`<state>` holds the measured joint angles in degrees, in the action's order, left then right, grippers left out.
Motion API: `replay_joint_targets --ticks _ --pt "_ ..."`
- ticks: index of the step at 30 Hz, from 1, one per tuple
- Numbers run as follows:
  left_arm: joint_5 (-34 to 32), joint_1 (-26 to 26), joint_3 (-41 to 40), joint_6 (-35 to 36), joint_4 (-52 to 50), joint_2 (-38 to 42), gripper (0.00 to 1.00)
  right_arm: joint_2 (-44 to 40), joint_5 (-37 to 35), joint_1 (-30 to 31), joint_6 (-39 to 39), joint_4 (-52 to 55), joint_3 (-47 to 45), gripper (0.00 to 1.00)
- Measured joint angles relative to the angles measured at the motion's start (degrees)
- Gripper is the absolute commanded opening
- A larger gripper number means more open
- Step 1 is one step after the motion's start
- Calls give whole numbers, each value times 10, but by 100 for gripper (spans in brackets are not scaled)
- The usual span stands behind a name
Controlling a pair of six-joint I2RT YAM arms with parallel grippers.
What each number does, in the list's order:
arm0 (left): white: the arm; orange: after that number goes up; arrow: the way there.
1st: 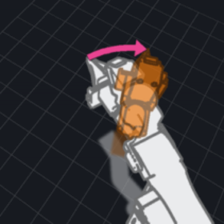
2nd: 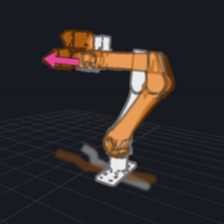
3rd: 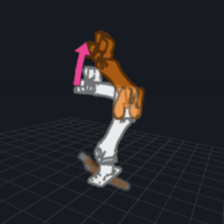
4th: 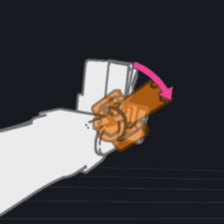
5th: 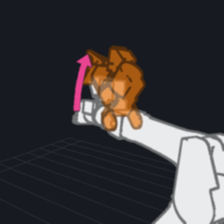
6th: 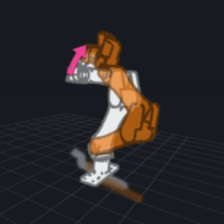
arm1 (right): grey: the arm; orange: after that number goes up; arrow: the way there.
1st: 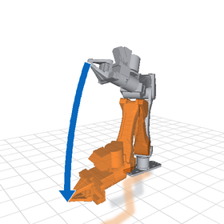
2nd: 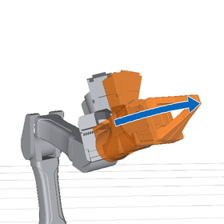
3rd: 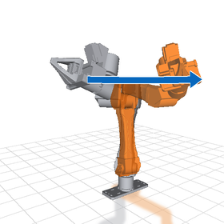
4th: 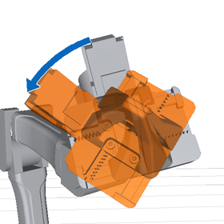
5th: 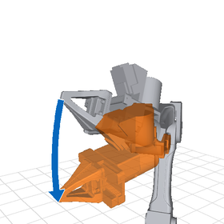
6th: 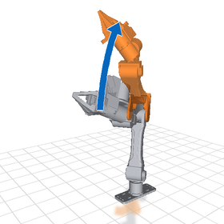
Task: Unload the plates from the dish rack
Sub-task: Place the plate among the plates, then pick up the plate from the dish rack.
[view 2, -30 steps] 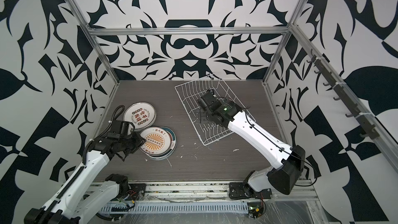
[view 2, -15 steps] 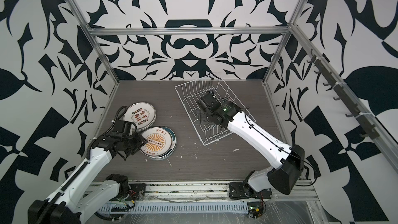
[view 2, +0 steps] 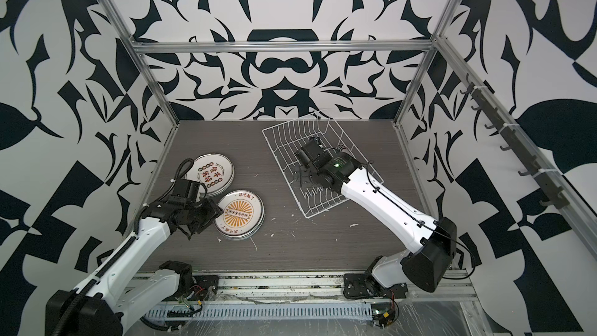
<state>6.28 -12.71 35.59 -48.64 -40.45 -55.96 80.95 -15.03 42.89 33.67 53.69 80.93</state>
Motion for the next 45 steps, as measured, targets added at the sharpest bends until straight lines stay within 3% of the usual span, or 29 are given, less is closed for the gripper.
replay_joint_targets --ticks 18,34,45 --pt "5 0 20 6 8 8 90 0 -5 -20 -37 24 -4 99" --pt "-39 0 104 63 -3 6 99 -24 -73 -207 -175 7 -19 100" --pt "-83 9 123 94 -40 30 99 74 -53 -259 -219 -58 -21 95"
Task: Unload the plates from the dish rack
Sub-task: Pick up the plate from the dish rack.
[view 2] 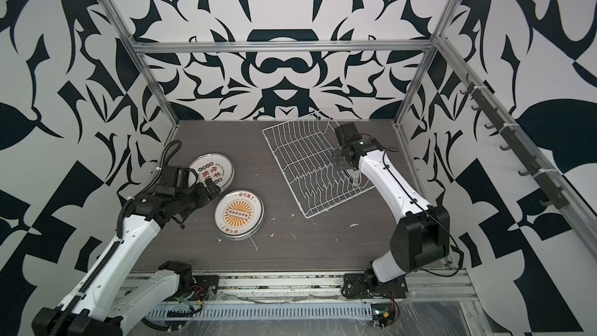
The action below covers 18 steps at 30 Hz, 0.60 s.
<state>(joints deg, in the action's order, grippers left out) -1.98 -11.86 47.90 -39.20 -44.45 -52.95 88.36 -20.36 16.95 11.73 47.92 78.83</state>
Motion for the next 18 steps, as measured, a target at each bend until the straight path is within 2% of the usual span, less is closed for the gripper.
replay_joint_targets --ticks 8,12,18 --pt "-27 7 2 2 -23 35 99 62 11 -3 -11 -14 7 72" --pt "-38 7 2 -4 -30 38 99 72 12 -7 -12 -16 8 55" --pt "-49 7 2 -20 -33 39 99 75 13 -13 -21 -21 8 40"
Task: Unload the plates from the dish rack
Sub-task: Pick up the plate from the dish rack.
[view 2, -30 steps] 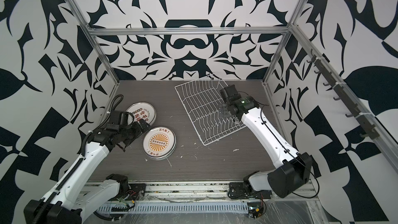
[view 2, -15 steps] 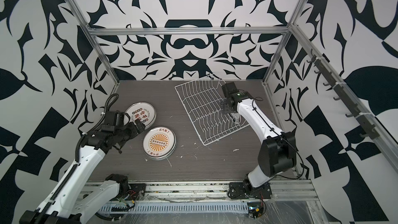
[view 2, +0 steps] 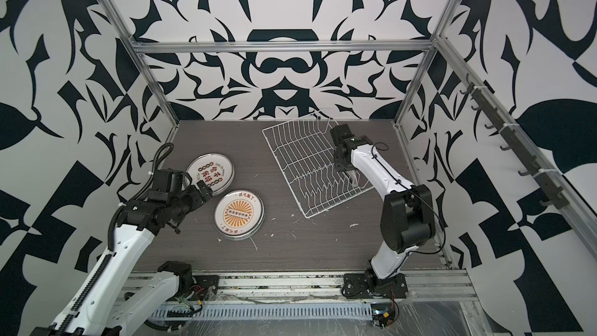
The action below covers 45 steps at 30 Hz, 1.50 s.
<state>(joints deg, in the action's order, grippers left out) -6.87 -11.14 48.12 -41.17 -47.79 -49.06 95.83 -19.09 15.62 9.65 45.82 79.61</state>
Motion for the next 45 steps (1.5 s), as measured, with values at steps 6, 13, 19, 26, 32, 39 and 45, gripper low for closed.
replay_joint_targets --ticks 6,13,19,26,32,39,45 --pt "-9 0 0 -21 0 8 99 0 -1 -2 -17 -19 -1 28" --pt "-19 0 0 -39 0 19 99 0 -18 -3 -42 -37 -9 18" --pt "-21 0 -2 -50 6 22 99 -3 -31 -5 -73 -39 -17 8" --pt "-15 0 -14 -55 25 22 99 -23 -29 -5 -73 -45 -38 0" --pt "-4 0 -18 -56 38 21 99 -56 -30 -5 -73 -40 -55 0" --pt "18 0 -19 -57 57 13 99 -108 -32 -5 -73 -26 -54 0" --pt "42 0 -19 -57 68 3 99 -153 -30 -5 -65 -5 -42 0"
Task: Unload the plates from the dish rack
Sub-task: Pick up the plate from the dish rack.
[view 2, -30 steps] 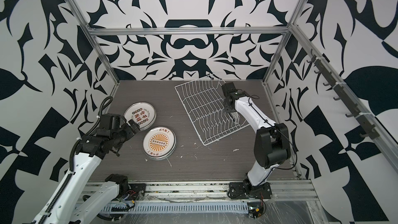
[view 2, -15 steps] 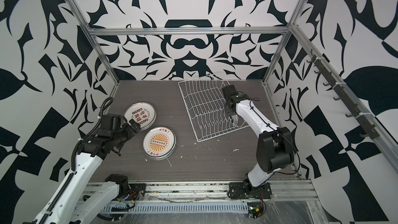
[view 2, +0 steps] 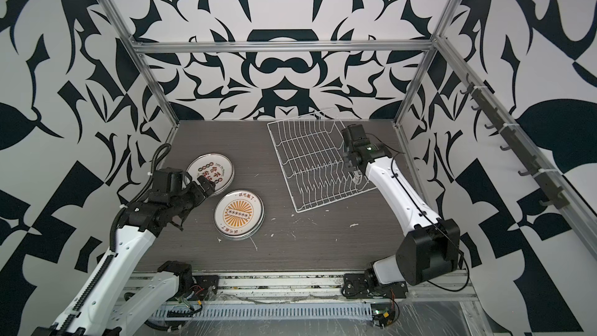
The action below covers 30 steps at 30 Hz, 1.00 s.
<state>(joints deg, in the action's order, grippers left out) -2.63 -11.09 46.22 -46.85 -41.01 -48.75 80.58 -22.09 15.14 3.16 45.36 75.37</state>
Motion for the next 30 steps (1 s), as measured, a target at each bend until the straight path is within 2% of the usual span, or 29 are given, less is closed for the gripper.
replay_joint_targets --ticks 7,15,22,30 --pt "30 0 0 1 14 -9 99 -81 44 0 31 9 14 0" --pt "82 0 0 3 39 -26 99 -169 166 0 114 -24 13 0" --pt "113 0 0 5 58 -26 99 -173 283 0 208 -68 -25 0" --pt "155 0 -8 8 87 -26 99 -160 445 0 369 -181 -140 0"
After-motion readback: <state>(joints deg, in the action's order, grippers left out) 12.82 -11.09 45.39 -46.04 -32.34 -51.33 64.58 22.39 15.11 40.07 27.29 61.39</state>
